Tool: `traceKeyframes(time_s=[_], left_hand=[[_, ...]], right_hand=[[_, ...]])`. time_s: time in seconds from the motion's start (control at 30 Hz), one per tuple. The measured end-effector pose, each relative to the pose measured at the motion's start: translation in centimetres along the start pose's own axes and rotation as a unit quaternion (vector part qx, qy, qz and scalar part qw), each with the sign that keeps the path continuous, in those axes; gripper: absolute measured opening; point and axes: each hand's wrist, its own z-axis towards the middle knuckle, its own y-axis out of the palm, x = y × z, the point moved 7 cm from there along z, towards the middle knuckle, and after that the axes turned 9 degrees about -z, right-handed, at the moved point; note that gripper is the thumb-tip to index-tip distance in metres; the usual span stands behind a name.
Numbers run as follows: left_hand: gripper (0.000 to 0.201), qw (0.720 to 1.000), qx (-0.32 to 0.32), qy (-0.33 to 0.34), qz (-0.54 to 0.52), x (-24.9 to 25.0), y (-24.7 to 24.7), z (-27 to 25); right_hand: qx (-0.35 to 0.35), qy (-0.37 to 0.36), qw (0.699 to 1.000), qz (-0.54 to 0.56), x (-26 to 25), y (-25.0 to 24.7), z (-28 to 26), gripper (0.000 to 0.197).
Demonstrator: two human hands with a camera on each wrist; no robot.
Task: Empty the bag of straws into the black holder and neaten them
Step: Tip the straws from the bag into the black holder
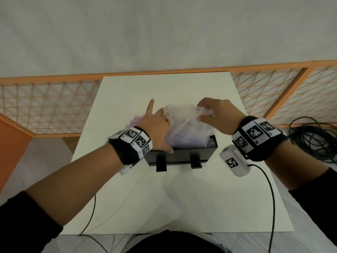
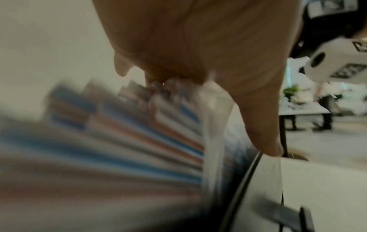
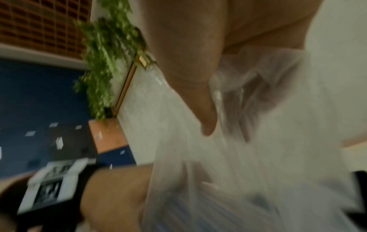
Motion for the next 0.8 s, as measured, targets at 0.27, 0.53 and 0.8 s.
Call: traceKeyframes(time_s=[0.27,0.53,0.8], left_hand=[[0.103,0.992,-0.076,0.045,0.084,2.7,0.7,0.4],[0.074,0.986,-0.108,0.054,0.118,3.5,1.0,1.5],[0.097,0.999,-0.04,0.029,-0.016,2.0,1.5,1.5]], right_hand=[[-0.156,0.029,0.986,-0.054,0.9,2.7,-0.3,0.115],[0.041,0.018,0.999,0.019,0.2,-2.4,1.7,0.029],[-0.283,0.044,0.952,-0.105,5.3,6.1,-1.5,0.072]])
